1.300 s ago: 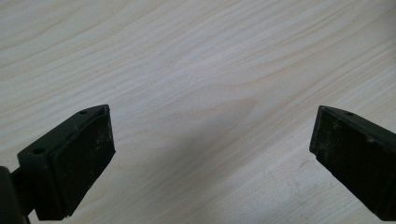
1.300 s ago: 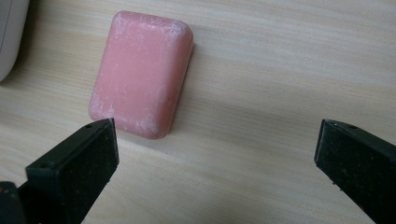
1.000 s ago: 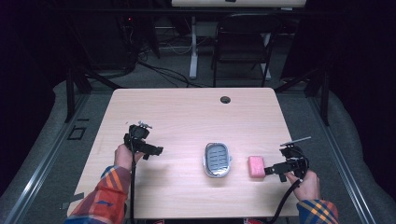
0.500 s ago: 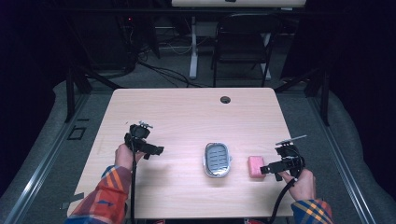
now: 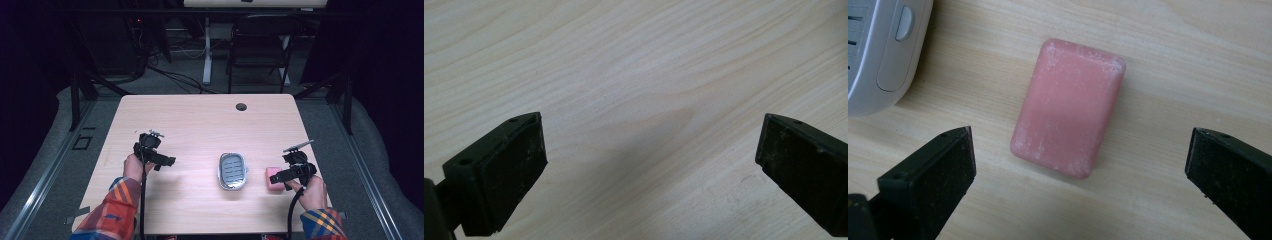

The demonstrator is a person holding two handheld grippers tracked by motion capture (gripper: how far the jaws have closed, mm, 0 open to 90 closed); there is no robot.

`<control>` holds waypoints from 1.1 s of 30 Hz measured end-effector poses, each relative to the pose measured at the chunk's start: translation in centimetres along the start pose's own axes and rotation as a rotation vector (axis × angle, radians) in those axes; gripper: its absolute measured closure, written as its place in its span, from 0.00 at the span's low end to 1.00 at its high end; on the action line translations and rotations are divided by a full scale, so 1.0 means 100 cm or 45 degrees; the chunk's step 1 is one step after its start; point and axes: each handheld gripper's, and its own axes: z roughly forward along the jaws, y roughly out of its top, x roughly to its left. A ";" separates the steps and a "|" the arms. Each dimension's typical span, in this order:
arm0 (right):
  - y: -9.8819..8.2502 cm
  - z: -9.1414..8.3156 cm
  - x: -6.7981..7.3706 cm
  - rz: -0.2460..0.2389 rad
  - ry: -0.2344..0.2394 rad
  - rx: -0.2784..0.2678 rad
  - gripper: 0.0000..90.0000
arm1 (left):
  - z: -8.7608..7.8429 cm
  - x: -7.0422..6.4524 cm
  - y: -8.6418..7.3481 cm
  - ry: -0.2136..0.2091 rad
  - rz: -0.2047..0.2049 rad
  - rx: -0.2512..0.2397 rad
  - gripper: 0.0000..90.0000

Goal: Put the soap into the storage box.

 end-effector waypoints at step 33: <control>0.026 0.044 0.012 0.053 -0.104 0.179 0.28 | 0.003 -0.001 0.002 -0.015 0.016 0.026 0.00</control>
